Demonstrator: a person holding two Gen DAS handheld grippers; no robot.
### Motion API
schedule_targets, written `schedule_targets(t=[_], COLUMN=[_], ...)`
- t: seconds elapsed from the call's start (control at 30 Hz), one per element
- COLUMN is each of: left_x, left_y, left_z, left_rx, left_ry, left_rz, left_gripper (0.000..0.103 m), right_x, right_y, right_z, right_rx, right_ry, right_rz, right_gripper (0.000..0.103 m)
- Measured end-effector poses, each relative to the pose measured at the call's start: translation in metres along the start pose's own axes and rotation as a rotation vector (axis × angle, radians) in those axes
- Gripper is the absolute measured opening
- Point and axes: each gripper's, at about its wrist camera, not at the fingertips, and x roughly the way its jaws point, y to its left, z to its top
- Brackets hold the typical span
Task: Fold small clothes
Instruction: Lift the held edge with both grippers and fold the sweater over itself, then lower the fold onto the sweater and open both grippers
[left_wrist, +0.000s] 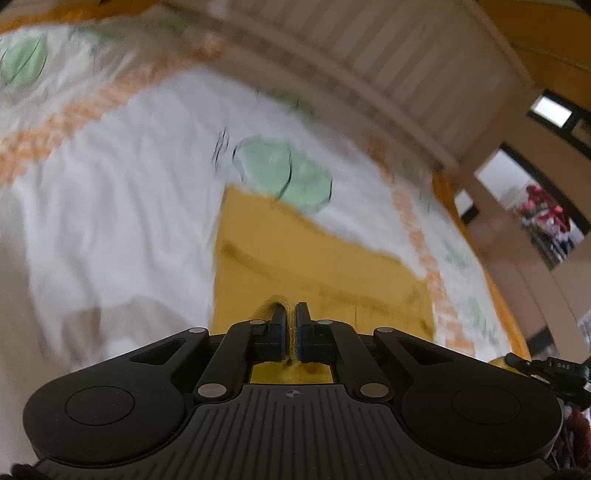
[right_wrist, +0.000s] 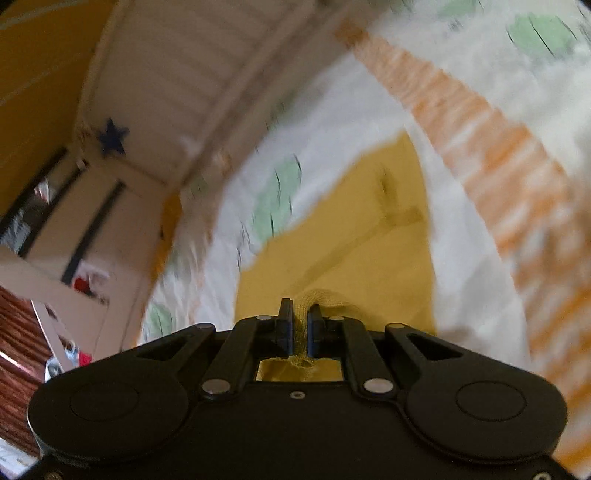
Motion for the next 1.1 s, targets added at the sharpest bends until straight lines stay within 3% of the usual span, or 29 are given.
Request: schedule_targets(t=[0.27,0.7,0.87,0.93,1.0,1.1], left_x=[0.065,0.158,0.173,0.169,0.162,0.155], left_y=[0.001,0.013,0.021,0.022,0.020,0.010], left_z=[0.052,0.086,0.092,0.093,0.092,0.087], left_rx=[-0.031,-0.010,0.003,0.014,0.046,0.120], left_ry=[-0.089,-0.030,-0.068,-0.082,-0.093,-0.093], left_rz=[0.053,0.139,0.192,0.209,0.210,0.227], left_gripper=[0.004,0.005,0.008,0.028,0.030,0.031], right_x=[0.078,0.152,0.161,0.158,0.151,0.143], right_y=[-0.010,-0.051,-0.065,-0.066,-0.065,-0.064], right_z=[0.059,0.106,0.109,0.107,0.106,0.105], right_rx=[-0.005,0.072,0.090,0.065,0.029,-0.009], right_ry=[-0.063,-0.085,-0.115,-0.142,-0.175,-0.190], right_rz=[-0.010,-0.116,-0.110,-0.126,-0.133,-0.138], right_gripper=[0.015,0.016,0.026,0.051,0.060,0.060])
